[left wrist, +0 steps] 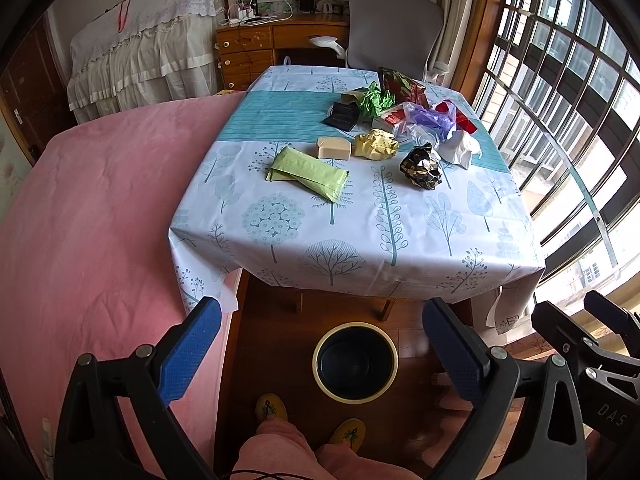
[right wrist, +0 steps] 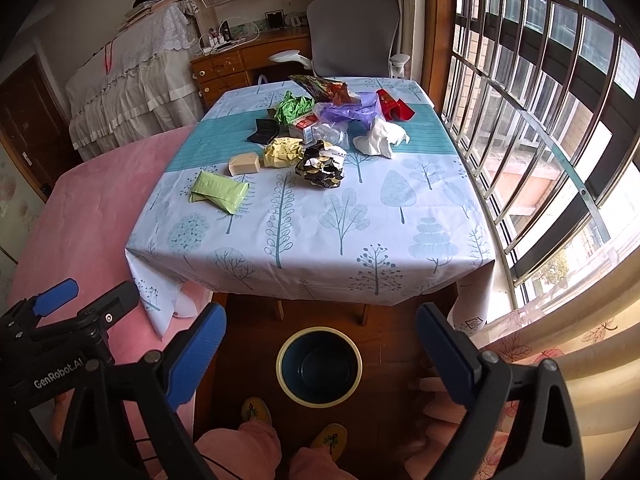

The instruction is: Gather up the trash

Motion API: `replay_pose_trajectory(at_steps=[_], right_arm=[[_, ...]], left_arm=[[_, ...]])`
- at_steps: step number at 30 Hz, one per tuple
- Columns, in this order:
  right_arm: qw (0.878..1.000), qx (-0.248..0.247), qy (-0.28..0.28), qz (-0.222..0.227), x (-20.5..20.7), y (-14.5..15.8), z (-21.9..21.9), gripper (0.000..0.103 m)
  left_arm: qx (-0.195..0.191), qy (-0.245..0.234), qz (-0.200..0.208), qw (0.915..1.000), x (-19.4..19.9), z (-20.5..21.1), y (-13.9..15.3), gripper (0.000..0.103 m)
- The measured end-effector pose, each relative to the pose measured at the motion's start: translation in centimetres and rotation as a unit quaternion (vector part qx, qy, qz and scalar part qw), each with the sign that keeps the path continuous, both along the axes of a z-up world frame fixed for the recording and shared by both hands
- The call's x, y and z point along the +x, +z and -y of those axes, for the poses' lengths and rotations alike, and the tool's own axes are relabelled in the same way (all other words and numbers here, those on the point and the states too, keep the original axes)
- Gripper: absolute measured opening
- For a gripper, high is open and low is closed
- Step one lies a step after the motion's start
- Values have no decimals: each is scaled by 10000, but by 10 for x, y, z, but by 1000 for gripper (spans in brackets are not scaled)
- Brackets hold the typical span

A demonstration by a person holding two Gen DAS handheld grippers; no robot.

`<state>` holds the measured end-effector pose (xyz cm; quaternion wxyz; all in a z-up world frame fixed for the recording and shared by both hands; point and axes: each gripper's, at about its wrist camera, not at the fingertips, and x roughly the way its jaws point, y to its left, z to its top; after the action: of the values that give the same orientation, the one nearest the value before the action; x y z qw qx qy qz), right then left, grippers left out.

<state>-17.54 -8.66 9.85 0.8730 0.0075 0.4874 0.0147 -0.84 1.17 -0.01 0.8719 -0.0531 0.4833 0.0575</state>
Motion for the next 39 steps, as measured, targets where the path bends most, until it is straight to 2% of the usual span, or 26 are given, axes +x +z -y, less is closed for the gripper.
replay_pose_trajectory(at_steps=[6,11,27,33,36,39], right_arm=[[10000,75,13,-3,1,-1,4,91],[9998,175,-29,28,4,0,8,87],[9990,434,-34,74,27,1,4,87],[9989,453,78,98,42,1,-10,87],[9990,442,21,85,56,-2,-16,81],[9988,456,-153,-46,78,-12,-20,79]], left_arm=[[-9,16,7,10000,4,-2,1,100],[34,-12,21,10000,-2,-2,0,95],[109,-27,37,9999,18,1,10,95],[49,-107,174,9998,31,-11,15,95],[7,-157,324,9994,47,-23,16,95],[81,-377,327,9987,73,-32,11,95]])
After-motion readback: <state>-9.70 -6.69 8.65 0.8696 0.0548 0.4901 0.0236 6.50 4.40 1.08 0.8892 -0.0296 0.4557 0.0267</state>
